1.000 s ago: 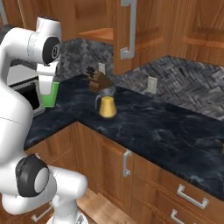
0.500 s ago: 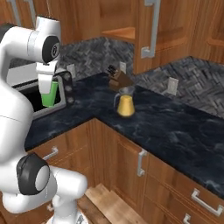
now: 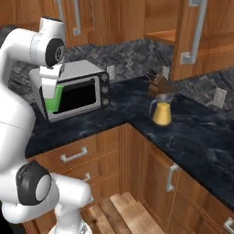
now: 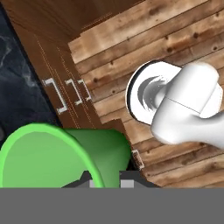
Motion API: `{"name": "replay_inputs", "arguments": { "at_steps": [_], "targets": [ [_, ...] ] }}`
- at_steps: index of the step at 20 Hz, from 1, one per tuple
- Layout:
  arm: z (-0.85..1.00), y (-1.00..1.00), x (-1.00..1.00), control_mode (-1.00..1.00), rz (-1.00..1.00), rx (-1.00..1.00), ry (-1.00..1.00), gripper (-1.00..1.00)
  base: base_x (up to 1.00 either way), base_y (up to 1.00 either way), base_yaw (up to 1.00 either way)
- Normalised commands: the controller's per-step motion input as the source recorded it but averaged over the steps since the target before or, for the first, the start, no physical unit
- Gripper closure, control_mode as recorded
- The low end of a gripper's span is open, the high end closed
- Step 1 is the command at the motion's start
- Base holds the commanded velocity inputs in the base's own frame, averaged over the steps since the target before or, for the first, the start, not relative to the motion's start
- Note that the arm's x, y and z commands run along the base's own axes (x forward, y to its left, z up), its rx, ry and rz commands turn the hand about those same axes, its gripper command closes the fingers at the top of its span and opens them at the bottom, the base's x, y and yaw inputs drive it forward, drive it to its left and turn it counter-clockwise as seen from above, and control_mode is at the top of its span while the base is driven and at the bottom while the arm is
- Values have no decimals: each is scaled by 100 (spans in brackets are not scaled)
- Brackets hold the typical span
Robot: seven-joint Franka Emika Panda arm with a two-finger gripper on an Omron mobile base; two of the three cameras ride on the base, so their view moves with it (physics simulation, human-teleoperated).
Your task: There is a tray on the dining counter. Grab the cup, mug, and pitcher and place them on the tray. The pitcher may be placed next to the tray if it cannot fit the tray.
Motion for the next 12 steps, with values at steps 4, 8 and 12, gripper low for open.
{"name": "replay_inputs", "arguments": {
  "at_steps": [4, 8, 12],
  "targets": [
    [0, 0, 0, 100, 0, 0, 0, 100, -8, -1, 62],
    [0, 0, 0, 100, 0, 0, 0, 100, -31, -5, 62],
    [0, 0, 0, 100, 0, 0, 0, 100, -60, -17, 57]
  ]
}}
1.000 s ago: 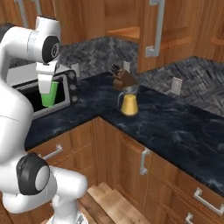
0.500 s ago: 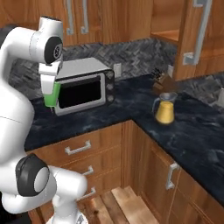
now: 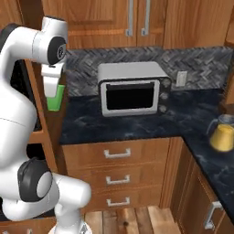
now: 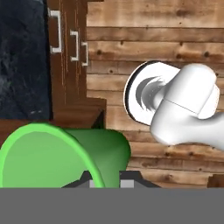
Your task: There is a tray on the dining counter. Grab the cup, mug, and pitcher and place them on the tray. The pitcher may be placed next to the tray if it cannot fit the tray.
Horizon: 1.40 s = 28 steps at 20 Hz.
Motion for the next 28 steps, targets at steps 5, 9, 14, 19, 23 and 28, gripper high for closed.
{"name": "replay_inputs", "arguments": {
  "at_steps": [5, 9, 14, 19, 23, 28],
  "targets": [
    [0, 0, 0, 100, 0, 0, 0, 100, -77, -16, 49],
    [0, 0, 0, 100, 0, 0, 0, 100, -70, -3, 43],
    [0, 0, 0, 100, 0, 0, 0, 100, -36, 0, 53],
    [0, 0, 0, 100, 0, 0, 0, 100, 0, 0, 71],
    [0, 0, 0, 100, 0, 0, 0, 100, 0, 0, 77],
    [0, 0, 0, 100, 0, 0, 0, 100, 0, 0, 76]
  ]
}}
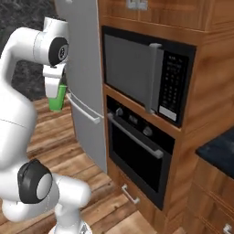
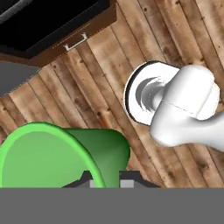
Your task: There is a tray on the dining counter. Grab the cup, mug, and pitcher and place them on the tray. The pitcher may be placed next to the tray if it cannot fit the tray.
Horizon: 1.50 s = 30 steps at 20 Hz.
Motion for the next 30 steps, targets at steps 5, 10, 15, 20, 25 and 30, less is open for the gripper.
{"name": "replay_inputs", "arguments": {
  "at_steps": [5, 10, 15, 20, 25, 30],
  "targets": [
    [0, 0, 0, 100, 0, 0, 0, 100, 0, 0, 74],
    [0, 0, 0, 100, 0, 0, 0, 100, 0, 0, 70],
    [0, 0, 0, 100, 0, 0, 0, 100, 1, 0, 65],
    [0, 0, 0, 100, 0, 0, 0, 100, 11, 0, 44],
    [0, 0, 0, 100, 0, 0, 0, 100, 37, -38, 2],
    [0, 0, 0, 100, 0, 0, 0, 100, 60, -72, 0]
  ]
}}
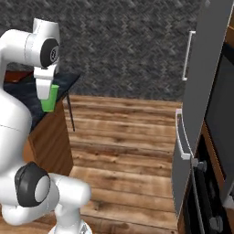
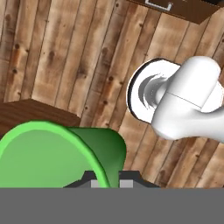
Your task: There is a tray on the dining counter. Grab the cup, mug, and pitcher and place them on the tray. The pitcher may be placed next to the tray if it cannot fit the tray.
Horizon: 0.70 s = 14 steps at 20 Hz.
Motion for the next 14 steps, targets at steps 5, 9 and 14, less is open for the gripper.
{"name": "replay_inputs", "arguments": {
  "at_steps": [5, 9, 14],
  "targets": [
    [0, 0, 0, 100, 0, 0, 0, 100, 69, -52, 0],
    [0, 0, 0, 100, 0, 0, 0, 100, 86, -13, 0],
    [0, 0, 0, 100, 0, 0, 0, 100, 94, 0, 0]
  ]
}}
